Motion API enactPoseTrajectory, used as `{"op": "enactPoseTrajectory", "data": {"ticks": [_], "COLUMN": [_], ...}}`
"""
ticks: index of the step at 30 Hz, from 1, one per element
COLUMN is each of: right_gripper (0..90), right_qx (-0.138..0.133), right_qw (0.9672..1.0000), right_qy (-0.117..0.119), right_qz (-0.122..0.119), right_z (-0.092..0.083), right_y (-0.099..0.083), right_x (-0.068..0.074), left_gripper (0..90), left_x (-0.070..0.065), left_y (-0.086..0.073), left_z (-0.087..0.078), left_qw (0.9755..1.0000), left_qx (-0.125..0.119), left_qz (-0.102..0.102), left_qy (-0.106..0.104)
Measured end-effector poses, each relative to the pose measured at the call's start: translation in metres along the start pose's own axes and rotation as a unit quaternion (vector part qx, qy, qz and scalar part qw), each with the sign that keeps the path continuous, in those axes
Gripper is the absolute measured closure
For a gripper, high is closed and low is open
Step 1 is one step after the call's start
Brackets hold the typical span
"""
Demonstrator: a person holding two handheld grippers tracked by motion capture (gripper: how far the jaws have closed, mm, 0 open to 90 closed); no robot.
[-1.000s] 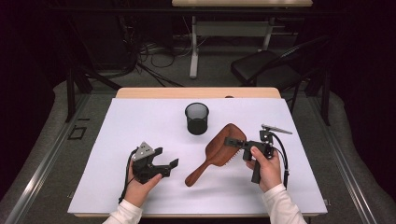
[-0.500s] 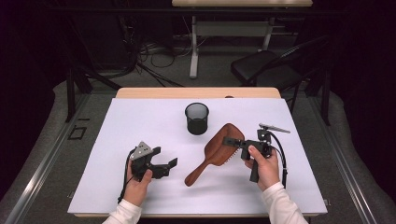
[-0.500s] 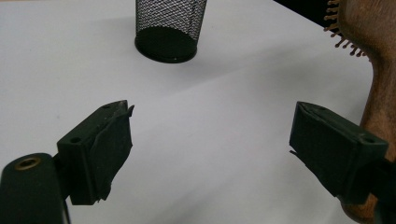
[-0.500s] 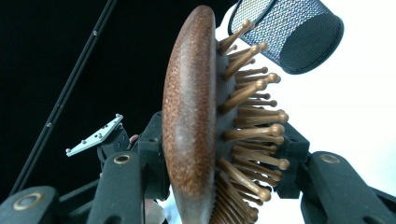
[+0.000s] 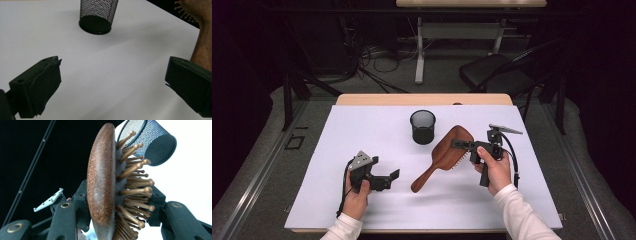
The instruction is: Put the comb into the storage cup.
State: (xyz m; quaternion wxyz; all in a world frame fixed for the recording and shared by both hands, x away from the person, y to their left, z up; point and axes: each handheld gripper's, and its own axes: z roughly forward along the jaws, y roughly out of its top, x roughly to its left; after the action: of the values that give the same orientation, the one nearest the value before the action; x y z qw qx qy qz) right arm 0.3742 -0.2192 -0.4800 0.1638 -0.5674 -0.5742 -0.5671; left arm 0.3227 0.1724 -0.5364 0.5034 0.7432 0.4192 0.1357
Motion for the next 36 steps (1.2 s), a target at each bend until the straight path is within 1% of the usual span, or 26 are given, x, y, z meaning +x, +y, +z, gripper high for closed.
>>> {"op": "enactPoseTrajectory", "data": {"ticks": [4, 6, 7, 9, 11, 13, 16, 17, 22, 27, 28, 29, 33, 36], "right_gripper": [49.4, 49.4, 49.4, 49.3, 49.3, 49.3, 49.3, 49.2, 49.2, 49.0, 49.0, 49.0, 48.9, 48.9], "right_qx": [0.002, 0.006, 0.009, 0.01, 0.015, 0.011, 0.013, 0.007, 0.0, -0.006, -0.004, -0.009, -0.013, -0.017], "right_qw": [1.0, 0.9999, 0.9999, 0.9998, 0.9997, 0.9996, 0.9994, 0.9995, 0.9993, 0.9987, 0.9986, 0.9985, 0.998, 0.9979], "right_qy": [-0.004, -0.008, -0.012, -0.015, -0.018, -0.022, -0.028, -0.028, -0.037, -0.05, -0.053, -0.053, -0.061, -0.062], "right_qz": [-0.002, -0.007, -0.005, -0.009, -0.012, -0.013, -0.012, -0.012, -0.001, -0.005, -0.006, -0.007, -0.008, -0.003], "right_z": [0.003, 0.004, 0.005, 0.007, 0.008, 0.01, 0.01, 0.01, 0.01, 0.01, 0.01, 0.01, 0.012, 0.014], "right_y": [0.005, 0.007, 0.008, 0.01, 0.012, 0.013, 0.017, 0.018, 0.025, 0.034, 0.036, 0.038, 0.044, 0.047], "right_x": [0.005, 0.007, 0.008, 0.01, 0.012, 0.013, 0.015, 0.016, 0.018, 0.023, 0.025, 0.025, 0.029, 0.03], "left_gripper": [0.2, 0.3, 0.2, 0.2, 0.3, 0.3, 0.3, 0.2, 0.3, 0.3, 0.3, 0.3, 0.3, 0.3], "left_x": [0.001, 0.002, 0.002, 0.002, 0.003, 0.003, 0.003, 0.003, 0.003, 0.003, 0.003, 0.003, 0.003, 0.003], "left_y": [-0.001, -0.001, -0.001, -0.002, -0.002, -0.002, -0.002, -0.002, -0.003, -0.003, -0.003, -0.003, -0.003, -0.003], "left_z": [0.0, 0.0, 0.001, 0.001, 0.0, 0.0, 0.0, 0.0, 0.0, 0.001, 0.001, 0.001, 0.001, 0.001], "left_qw": [1.0, 1.0, 1.0, 1.0, 1.0, 1.0, 1.0, 1.0, 1.0, 1.0, 1.0, 1.0, 0.9999, 1.0], "left_qx": [-0.002, 0.0, 0.0, -0.001, 0.0, 0.0, 0.0, 0.001, 0.003, 0.005, 0.005, 0.005, 0.006, 0.005], "left_qz": [-0.004, -0.004, -0.004, -0.007, -0.006, -0.005, -0.007, -0.007, -0.006, -0.006, -0.006, -0.006, -0.005, -0.006], "left_qy": [0.003, 0.004, 0.003, 0.004, 0.004, 0.004, 0.007, 0.007, 0.007, 0.006, 0.006, 0.005, 0.006, 0.006]}}
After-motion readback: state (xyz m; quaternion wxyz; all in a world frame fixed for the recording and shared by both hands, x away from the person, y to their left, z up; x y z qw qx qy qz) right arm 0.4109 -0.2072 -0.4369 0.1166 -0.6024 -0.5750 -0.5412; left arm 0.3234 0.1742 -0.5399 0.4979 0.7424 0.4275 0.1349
